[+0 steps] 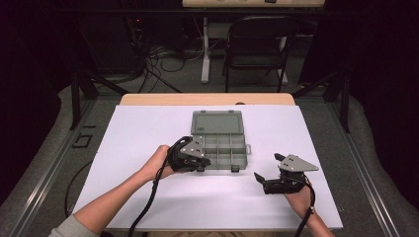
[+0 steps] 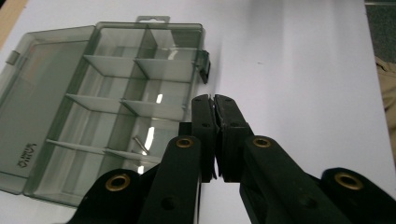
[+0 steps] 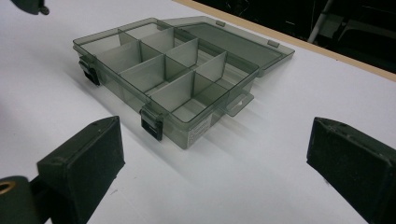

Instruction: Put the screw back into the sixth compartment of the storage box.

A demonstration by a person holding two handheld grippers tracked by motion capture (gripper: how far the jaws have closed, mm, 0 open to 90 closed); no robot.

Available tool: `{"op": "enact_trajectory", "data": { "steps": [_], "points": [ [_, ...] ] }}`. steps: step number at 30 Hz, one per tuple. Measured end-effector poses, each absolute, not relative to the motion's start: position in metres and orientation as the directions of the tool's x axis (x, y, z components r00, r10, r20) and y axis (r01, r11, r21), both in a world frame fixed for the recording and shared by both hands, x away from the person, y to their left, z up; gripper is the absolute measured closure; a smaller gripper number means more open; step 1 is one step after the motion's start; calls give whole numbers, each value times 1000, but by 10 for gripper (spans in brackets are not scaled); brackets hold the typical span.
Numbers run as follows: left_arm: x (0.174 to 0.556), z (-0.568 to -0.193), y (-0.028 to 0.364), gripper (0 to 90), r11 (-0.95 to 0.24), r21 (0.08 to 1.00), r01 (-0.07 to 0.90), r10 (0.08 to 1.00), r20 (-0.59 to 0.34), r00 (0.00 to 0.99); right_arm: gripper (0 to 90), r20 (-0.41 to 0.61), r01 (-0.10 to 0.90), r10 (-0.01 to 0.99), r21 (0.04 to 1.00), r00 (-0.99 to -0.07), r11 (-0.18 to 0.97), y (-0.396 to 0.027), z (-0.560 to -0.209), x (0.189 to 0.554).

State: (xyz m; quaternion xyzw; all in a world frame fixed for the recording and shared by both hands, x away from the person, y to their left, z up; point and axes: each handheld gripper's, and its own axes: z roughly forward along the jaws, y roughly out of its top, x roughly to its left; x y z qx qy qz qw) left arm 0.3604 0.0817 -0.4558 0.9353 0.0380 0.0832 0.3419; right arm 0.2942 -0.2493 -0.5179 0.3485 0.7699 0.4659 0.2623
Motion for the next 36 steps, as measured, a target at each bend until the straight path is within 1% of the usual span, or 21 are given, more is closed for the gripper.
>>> {"op": "enact_trajectory", "data": {
  "steps": [14,36],
  "points": [
    [390,-459,64,877,-761,645,68,187,118,975,31,-78,298,784,898,-616,324,-250,-518,294],
    [421,-494,53,868,-787,588,189,278,64,959,31,-79,303,783,895,-617,328,-249,-518,294]
  ]
}}
